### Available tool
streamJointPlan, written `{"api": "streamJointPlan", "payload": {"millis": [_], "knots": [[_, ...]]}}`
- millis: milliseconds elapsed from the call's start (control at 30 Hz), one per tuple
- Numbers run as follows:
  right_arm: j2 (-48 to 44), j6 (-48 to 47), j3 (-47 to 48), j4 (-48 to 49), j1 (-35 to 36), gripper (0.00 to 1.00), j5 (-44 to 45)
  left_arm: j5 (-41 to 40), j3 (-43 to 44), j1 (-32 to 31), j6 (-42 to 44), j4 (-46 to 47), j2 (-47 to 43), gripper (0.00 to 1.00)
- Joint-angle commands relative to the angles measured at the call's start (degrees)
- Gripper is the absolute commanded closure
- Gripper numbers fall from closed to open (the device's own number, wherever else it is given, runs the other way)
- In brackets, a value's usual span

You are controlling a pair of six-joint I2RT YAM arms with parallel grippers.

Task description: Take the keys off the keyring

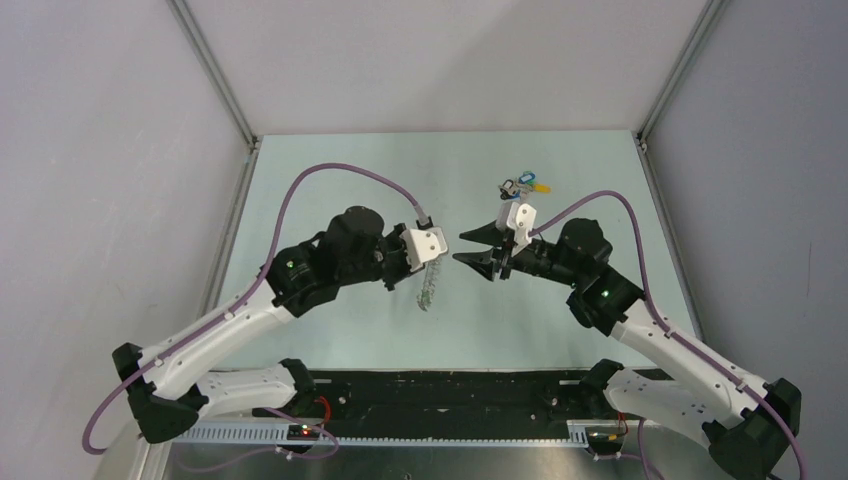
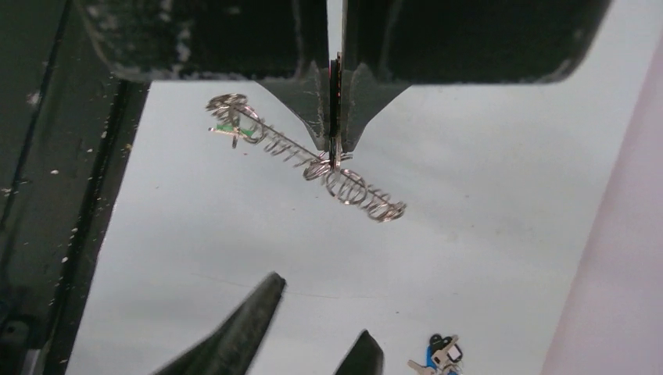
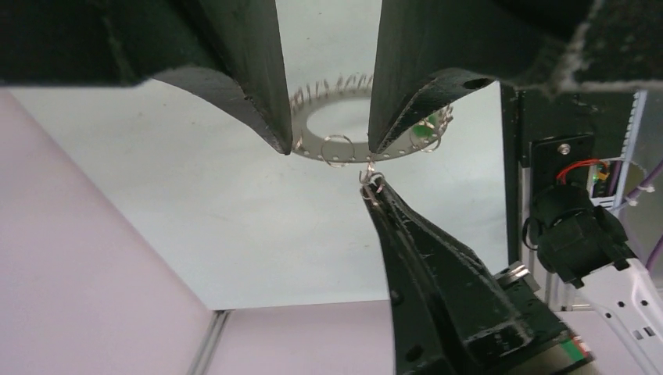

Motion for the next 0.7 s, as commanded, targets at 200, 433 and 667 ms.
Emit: {"api": "streamJointPlan", "payload": {"millis": [200, 433, 667], "knots": [[0.88, 1.07, -0.08, 5.46, -4.85, 0.59, 3.71, -18.22, 1.47, -8.98, 18.82, -1.6, -3.87, 1.0], [2.41, 1.82, -0.81, 9.96, -6.04, 0.6, 2.05, -37.64, 0.0, -15.37, 37.76, -3.29, -0.23, 1.0], [4.94, 2.28, -0.85, 14.5, -6.81, 0.62, -3.75, -37.76, 2.5, -16.28, 46.67, -3.09, 0.8, 1.0]]}}
